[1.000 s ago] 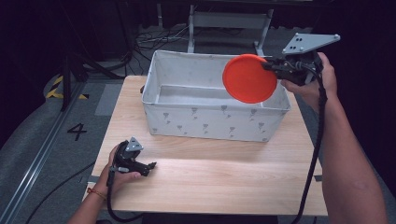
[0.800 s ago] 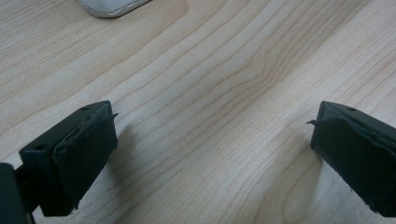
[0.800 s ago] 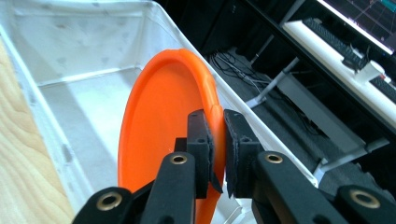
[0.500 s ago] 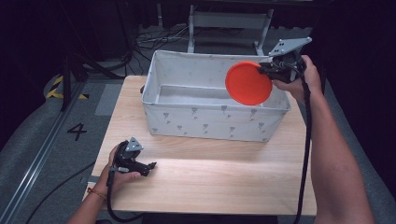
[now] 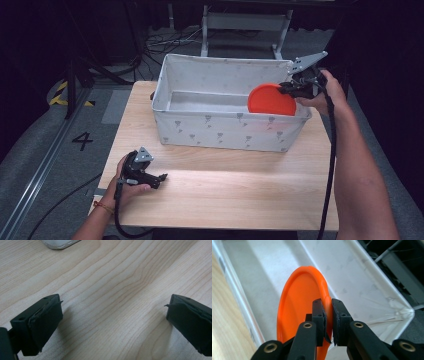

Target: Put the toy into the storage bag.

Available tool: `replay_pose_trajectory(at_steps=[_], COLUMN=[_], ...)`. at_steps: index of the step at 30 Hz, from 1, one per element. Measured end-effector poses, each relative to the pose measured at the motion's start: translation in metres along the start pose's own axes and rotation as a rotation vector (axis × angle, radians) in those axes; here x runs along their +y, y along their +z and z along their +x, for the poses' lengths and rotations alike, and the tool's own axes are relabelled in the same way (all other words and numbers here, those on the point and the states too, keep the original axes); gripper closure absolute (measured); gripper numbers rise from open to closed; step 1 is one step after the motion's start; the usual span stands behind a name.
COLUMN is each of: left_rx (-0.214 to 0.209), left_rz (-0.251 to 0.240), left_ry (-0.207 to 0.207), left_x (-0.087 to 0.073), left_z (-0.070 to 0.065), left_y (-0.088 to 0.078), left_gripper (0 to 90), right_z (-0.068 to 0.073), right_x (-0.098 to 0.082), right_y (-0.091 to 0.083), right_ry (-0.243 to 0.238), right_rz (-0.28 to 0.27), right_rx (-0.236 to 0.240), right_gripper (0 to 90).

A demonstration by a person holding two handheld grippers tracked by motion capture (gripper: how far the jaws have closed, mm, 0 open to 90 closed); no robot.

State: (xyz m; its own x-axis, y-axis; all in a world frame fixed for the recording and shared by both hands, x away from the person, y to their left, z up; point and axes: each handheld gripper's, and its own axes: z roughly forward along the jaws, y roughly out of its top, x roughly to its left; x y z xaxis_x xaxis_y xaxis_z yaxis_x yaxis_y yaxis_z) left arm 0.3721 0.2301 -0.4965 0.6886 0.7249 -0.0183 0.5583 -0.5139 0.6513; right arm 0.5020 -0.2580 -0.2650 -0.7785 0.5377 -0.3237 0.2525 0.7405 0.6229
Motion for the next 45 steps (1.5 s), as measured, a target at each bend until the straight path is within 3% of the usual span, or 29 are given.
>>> replay_pose_trajectory(at_steps=[11,21,28,39,45], left_rx=[0.0,0.0,0.001,0.001,0.002], left_rz=[0.0,-0.001,0.0,0.0,0.0], left_ry=[0.0,0.0,0.0,0.0,0.001], left_x=[0.0,0.0,0.0,0.0,0.0], left_z=[0.0,0.0,0.0,0.0,0.0], left_y=[0.0,0.0,0.0,0.0,0.0], left_gripper=[0.8,0.8,0.8,0.8,0.9], right_z=[0.009,0.01,0.016,0.024,0.023], right_x=[-0.002,0.0,0.004,0.009,0.013], right_y=[0.019,0.033,0.039,0.046,0.042], right_ry=[-0.076,-0.091,-0.142,-0.176,-0.176], right_rz=[0.099,0.207,0.271,0.344,0.327], right_rx=[0.1,0.172,0.237,0.279,0.264], right_gripper=[82.2,82.1,81.8,80.3,78.3])
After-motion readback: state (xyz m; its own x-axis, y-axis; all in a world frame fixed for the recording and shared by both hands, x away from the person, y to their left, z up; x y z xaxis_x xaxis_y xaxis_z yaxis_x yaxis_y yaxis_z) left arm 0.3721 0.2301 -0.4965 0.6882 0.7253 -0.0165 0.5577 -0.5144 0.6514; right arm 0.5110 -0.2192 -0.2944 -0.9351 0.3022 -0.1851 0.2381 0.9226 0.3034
